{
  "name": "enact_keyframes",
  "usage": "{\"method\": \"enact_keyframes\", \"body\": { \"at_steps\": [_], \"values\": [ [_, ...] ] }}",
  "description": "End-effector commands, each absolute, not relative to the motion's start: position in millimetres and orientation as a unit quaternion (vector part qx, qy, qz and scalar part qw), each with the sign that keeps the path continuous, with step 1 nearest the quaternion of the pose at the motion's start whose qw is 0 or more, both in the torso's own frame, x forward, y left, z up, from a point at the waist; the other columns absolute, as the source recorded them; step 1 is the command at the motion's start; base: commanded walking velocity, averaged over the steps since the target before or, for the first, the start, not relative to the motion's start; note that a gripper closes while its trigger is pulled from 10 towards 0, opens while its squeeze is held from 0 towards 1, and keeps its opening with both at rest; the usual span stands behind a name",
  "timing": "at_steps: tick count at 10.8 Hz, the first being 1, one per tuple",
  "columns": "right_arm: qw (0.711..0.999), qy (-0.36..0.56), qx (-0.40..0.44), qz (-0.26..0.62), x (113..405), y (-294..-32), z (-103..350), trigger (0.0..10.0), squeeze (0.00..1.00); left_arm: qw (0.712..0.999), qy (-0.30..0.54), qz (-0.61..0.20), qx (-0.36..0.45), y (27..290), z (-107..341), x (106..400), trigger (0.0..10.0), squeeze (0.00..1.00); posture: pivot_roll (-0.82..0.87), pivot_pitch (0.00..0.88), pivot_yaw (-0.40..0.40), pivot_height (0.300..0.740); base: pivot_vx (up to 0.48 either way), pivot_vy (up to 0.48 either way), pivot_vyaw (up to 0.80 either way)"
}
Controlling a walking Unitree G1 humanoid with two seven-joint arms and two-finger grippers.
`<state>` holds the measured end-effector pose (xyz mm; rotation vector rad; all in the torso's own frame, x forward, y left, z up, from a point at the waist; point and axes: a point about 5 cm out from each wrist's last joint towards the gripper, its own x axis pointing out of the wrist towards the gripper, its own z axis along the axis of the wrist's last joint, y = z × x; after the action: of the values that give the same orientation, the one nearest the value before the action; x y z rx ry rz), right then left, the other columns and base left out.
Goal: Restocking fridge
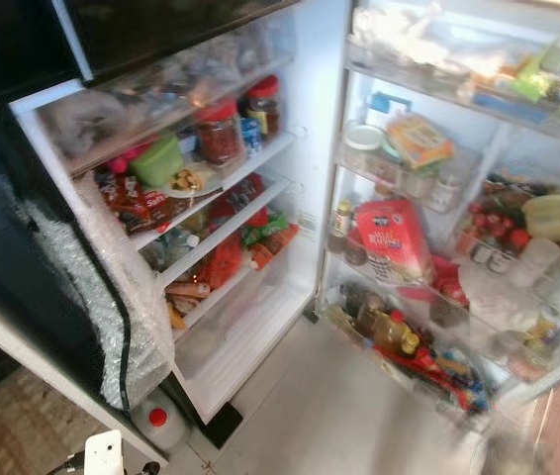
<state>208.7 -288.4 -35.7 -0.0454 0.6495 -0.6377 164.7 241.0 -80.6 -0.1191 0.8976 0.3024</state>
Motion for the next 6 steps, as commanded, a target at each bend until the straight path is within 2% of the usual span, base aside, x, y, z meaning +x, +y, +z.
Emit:
{"method": "enact_keyframes", "body": {
  "at_steps": [1,3,6],
  "values": [
    [0.887,0.341,-0.033,-0.31,191.1,-280.3,-49.5,10.0,0.0,0.88,0.45,0.147,-0.044,242.1,-83.9,157.7,10.0,0.0,-0.13,0.0,0.045,0.74,0.0,0.0,0.0],
    [0.864,0.346,-0.042,-0.364,174.1,-286.8,-53.8,10.0,0.0,0.879,0.449,0.152,-0.051,240.5,-84.3,157.8,10.0,0.0,-0.15,0.0,0.038,0.74,0.0,0.0,0.0],
    [0.787,0.303,-0.036,-0.536,142.0,-327.1,-41.7,10.0,0.0,0.88,0.448,0.152,-0.052,239.1,-84.2,159.0,10.0,0.0,-0.16,0.0,0.042,0.74,0.0,0.0,0.0]
  ]
}}
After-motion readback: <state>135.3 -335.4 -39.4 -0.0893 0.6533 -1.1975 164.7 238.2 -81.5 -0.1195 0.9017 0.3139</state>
